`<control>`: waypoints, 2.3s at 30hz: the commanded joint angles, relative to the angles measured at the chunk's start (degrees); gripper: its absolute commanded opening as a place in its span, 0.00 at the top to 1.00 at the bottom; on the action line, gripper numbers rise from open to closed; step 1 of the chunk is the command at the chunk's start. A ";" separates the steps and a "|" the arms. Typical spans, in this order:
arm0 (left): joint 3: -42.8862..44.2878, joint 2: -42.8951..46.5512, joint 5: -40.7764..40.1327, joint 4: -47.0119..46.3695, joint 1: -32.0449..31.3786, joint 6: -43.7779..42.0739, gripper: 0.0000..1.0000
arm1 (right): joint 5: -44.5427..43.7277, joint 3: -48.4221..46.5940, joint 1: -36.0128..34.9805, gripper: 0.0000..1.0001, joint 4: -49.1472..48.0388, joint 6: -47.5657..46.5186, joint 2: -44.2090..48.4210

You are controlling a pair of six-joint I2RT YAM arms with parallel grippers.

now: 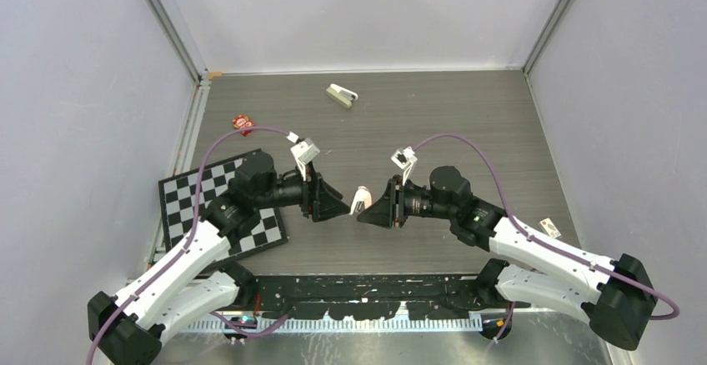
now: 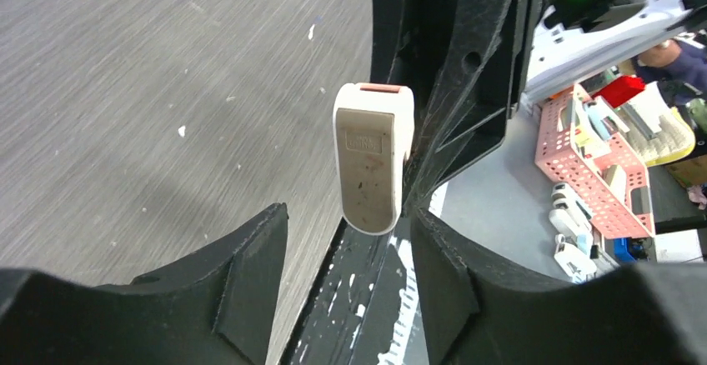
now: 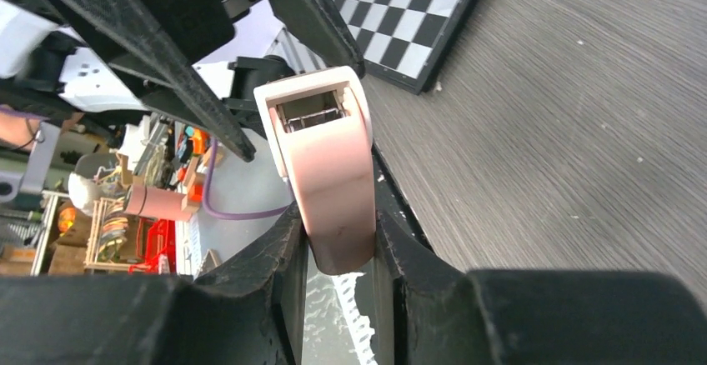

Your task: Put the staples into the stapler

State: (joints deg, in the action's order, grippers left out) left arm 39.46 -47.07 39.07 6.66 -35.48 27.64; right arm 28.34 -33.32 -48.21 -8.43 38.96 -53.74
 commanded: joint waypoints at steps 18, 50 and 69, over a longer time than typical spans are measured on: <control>3.78 -6.55 -16.50 5.24 -6.14 -11.56 0.37 | -8.21 -4.62 0.16 0.99 4.06 6.33 -5.63; 2.26 -8.65 -46.42 -3.43 -11.56 -29.68 0.68 | 0.18 -4.72 -0.77 0.99 7.57 4.05 -11.77; 1.65 0.82 -24.28 9.54 -11.54 -37.76 0.38 | -2.28 -8.52 -0.88 0.99 14.55 5.73 -14.71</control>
State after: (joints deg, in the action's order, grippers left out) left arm 41.01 -48.62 4.58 13.26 -47.13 -6.85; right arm 25.17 -38.59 -48.90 6.48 44.07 -68.64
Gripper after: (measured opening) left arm 0.606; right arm 0.336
